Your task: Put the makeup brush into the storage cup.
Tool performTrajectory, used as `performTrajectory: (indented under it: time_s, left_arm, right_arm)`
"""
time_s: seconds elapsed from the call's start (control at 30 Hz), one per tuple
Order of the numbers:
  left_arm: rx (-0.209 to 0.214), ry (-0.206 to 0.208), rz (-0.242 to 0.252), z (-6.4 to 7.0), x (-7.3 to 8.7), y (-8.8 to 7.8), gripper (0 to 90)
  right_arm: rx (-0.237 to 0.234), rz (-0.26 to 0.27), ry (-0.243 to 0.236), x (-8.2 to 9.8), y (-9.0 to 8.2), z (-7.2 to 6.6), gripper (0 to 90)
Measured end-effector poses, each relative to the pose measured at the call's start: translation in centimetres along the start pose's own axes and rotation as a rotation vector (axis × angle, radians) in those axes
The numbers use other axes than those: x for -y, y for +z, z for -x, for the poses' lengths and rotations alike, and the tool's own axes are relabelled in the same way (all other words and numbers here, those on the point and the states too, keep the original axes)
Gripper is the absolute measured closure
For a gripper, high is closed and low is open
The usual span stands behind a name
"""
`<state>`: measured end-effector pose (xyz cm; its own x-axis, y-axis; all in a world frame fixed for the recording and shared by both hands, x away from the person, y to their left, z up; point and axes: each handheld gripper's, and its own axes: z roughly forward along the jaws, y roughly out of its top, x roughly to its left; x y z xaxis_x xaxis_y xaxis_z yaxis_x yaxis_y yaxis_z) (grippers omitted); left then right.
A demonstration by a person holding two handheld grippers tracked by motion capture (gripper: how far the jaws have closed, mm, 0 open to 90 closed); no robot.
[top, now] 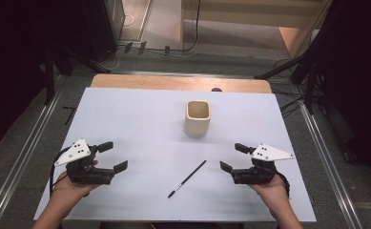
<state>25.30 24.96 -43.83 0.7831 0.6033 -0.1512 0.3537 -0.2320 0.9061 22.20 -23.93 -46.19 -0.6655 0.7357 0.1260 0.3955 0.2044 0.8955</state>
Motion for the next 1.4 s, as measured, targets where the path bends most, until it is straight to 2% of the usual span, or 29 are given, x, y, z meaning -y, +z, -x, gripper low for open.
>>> performTrajectory:
  time_s: [0.8, 0.87, 0.93, 1.03, 1.4]
  left_arm:
    - [-0.009, -0.016, 0.004, -0.07, -0.01, -0.12, 10.1]
    - [-0.01, -0.015, 0.005, -0.08, -0.02, -0.12, 10.1]
    - [-0.013, -0.012, 0.0, -0.07, -0.06, -0.16, 10.1]
    - [-0.015, -0.014, 0.004, -0.11, -0.11, -0.24, 10.1]
    - [-0.015, -0.018, -0.01, -0.08, -0.19, -0.1, 10.1]
  right_arm:
    - [-0.017, -0.01, -0.005, 0.01, 0.39, -0.17, 16.0]
    - [-0.011, -0.013, -0.013, -0.02, 0.35, -0.21, 16.9]
    - [-0.003, -0.001, -0.046, -0.12, 0.18, -0.33, 17.4]
    - [-0.009, 0.012, -0.046, -0.17, 0.07, -0.39, 17.4]
    - [-0.012, -0.016, -0.043, -0.02, 0.32, -0.36, 17.4]
